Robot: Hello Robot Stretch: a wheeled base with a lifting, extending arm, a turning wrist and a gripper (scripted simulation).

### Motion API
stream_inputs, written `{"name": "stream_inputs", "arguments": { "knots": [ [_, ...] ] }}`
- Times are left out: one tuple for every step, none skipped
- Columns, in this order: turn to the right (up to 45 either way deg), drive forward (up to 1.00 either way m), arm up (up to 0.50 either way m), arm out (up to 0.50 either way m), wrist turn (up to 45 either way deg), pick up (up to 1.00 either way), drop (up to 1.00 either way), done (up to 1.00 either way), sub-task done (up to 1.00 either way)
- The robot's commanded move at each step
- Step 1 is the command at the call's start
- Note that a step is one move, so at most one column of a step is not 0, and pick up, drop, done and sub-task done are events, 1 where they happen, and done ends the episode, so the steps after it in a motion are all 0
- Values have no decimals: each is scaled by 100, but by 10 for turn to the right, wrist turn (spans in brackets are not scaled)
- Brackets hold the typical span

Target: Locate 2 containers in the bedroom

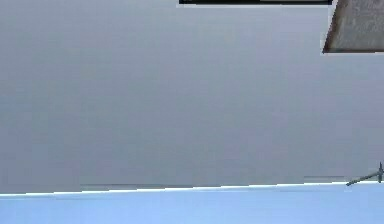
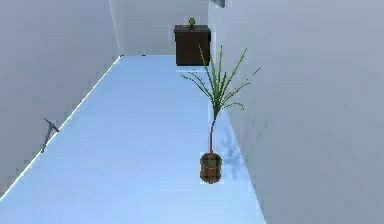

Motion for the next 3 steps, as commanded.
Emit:
{"name": "stream_inputs", "arguments": {
  "knots": [
    [-360,0,0,0,0,0,0,0,0],
    [0,100,0,0,0,0,0,0,0],
    [-30,0,0,0,0,0,0,0,0]
  ]
}}
